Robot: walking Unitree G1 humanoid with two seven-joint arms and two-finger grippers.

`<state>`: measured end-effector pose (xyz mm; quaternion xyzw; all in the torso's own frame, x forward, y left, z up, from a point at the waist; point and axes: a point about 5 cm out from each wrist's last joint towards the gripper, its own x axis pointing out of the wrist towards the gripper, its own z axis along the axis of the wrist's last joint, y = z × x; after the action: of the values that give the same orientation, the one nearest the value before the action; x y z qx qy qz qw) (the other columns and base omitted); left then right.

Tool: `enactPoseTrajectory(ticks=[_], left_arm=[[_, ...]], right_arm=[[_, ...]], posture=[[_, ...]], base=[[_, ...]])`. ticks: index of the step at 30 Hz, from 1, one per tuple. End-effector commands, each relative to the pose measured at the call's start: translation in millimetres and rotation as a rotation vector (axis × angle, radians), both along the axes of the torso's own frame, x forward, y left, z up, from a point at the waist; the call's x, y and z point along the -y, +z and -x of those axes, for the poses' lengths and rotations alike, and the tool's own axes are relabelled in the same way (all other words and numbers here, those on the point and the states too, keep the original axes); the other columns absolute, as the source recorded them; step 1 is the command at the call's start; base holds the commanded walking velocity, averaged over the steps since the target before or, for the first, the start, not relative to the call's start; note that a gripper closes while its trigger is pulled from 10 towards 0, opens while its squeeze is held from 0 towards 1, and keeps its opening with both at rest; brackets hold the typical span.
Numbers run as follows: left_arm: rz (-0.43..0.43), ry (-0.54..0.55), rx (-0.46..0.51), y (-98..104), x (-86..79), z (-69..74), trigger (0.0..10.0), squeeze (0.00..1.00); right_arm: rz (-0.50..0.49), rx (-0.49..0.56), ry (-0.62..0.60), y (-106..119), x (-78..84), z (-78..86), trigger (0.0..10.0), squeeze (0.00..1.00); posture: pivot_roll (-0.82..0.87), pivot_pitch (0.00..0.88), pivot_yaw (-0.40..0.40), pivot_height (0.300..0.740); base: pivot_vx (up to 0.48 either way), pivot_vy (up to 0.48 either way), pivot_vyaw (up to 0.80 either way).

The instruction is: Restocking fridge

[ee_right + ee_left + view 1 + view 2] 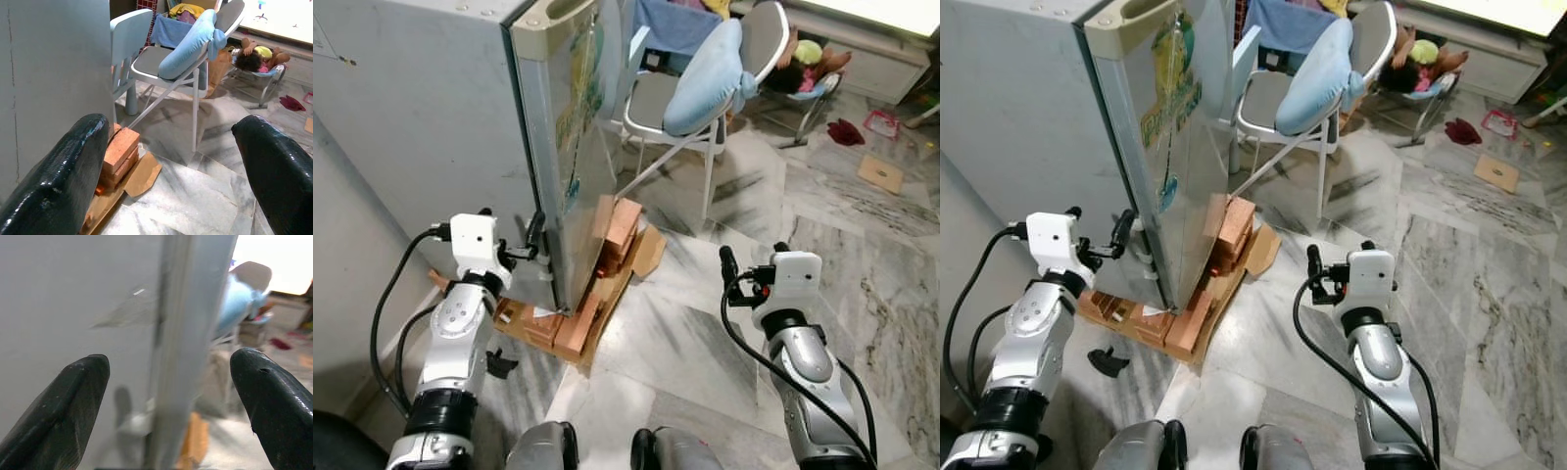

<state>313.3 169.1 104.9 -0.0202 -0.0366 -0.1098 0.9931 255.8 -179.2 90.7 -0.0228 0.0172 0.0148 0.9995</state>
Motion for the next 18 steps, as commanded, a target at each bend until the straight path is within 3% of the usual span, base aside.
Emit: enactPoseTrajectory(ticks=[1,12,18], left_arm=[[0.015,-0.063,-0.028,-3,10.3,-1.3,10.0,0.00],[0.012,-0.172,-0.047,-5,31.8,-11.9,10.0,0.00],[-0.024,-0.111,-0.034,-5,27.5,-18.0,10.0,0.00]], right_arm=[[0.018,-0.008,-0.017,1,6.0,4.1,10.0,0.00],[0.036,-0.028,-0.028,0,9.9,8.7,10.0,0.00],[0.036,-0.039,-0.037,-1,10.5,14.6,10.0,0.00]], posture=[[-0.02,0.116,-0.079,0.740],[-0.05,0.122,-0.073,0.740],[-0.07,0.124,-0.069,0.740]], base=[[0.000,0.000,0.00],[0.000,0.000,0.00],[0.000,0.000,0.00]])
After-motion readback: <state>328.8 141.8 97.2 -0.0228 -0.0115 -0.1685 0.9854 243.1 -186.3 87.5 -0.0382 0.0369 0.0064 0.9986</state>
